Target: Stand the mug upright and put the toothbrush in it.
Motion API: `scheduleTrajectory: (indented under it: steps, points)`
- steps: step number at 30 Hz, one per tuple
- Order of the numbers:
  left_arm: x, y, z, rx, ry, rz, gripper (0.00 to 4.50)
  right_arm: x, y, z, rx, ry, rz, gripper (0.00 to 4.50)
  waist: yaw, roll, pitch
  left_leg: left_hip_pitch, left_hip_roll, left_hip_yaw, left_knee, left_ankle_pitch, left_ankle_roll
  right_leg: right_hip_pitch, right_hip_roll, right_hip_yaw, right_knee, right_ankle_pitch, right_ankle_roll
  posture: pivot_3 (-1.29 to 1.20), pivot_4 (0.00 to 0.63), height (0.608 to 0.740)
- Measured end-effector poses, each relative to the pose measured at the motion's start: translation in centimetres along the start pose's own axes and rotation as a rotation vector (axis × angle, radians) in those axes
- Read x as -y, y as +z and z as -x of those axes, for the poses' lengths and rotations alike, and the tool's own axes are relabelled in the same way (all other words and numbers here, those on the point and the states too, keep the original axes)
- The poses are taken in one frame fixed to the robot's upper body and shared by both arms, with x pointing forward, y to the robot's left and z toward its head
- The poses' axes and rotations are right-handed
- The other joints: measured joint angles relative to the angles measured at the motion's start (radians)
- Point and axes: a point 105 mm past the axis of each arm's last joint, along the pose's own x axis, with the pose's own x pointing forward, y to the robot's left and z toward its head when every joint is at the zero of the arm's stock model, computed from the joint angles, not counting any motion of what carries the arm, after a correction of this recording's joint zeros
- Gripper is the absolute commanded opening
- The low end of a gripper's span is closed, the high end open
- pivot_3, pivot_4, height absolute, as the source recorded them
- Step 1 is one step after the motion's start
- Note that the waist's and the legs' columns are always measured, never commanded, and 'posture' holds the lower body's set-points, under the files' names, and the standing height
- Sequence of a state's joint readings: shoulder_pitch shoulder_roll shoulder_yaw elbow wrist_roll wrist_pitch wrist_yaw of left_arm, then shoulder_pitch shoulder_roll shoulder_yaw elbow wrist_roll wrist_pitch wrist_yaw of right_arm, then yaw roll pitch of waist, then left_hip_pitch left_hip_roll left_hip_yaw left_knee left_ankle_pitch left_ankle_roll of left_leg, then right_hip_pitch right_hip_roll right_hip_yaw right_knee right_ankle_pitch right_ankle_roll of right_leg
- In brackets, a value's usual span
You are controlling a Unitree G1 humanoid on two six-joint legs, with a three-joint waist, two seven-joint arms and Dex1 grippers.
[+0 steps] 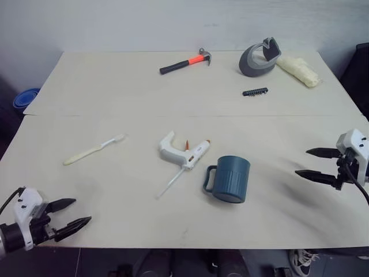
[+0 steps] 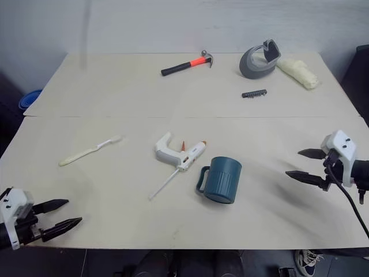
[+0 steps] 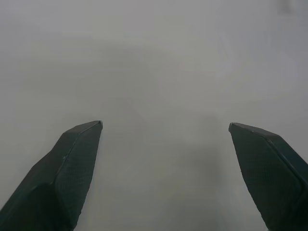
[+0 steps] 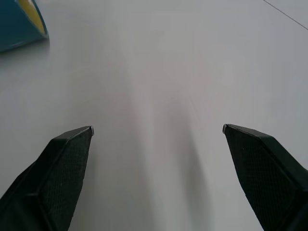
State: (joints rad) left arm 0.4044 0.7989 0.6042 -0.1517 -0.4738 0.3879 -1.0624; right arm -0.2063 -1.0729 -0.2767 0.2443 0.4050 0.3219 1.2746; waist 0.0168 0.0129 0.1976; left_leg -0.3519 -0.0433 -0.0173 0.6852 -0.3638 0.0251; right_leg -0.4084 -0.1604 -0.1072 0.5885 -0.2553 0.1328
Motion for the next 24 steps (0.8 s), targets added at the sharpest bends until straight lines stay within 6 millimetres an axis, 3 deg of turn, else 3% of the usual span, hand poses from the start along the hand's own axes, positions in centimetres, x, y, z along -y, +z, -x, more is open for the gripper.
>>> scheduleTrajectory:
  steps: [7, 14, 19, 24]
  points:
    - [0.9, 6.4, -3.5, 0.114, -0.145, -0.178, 4.47, -5.1, 3.8, -0.8, 0.102, 0.201, -0.021, 4.50, 0.011, 0.000, 0.000, -0.001, 0.004, 0.000, 0.000, 0.000, -0.002, 0.000, 0.006, 0.001, 0.001, 0.003, -0.001, 0.00, 0.150, 0.740]
    - [2.7, 15.0, -9.7, 0.146, -0.431, -0.586, 4.47, -9.3, 9.1, -1.3, 0.162, 0.331, 0.153, 4.50, 0.013, -0.001, 0.000, -0.003, 0.005, 0.003, 0.002, 0.001, -0.003, -0.002, 0.011, 0.003, 0.000, 0.006, -0.002, 0.00, 0.150, 0.740]
    - [3.8, 18.3, -14.2, 0.076, -0.656, -0.821, 4.47, -10.7, 11.0, -1.1, 0.201, 0.367, 0.181, 4.50, 0.011, -0.003, 0.000, -0.007, 0.003, 0.012, 0.006, 0.000, -0.003, -0.003, 0.014, 0.000, -0.002, 0.007, -0.002, 0.00, 0.150, 0.740]
    - [3.8, 19.4, -17.9, -0.033, -0.726, -0.989, 4.47, -12.4, 12.1, -0.6, 0.223, 0.365, 0.206, 4.50, 0.008, -0.006, 0.001, -0.009, 0.003, 0.014, 0.010, -0.001, 0.000, -0.004, 0.013, 0.000, -0.001, 0.007, -0.001, 0.00, 0.150, 0.740]
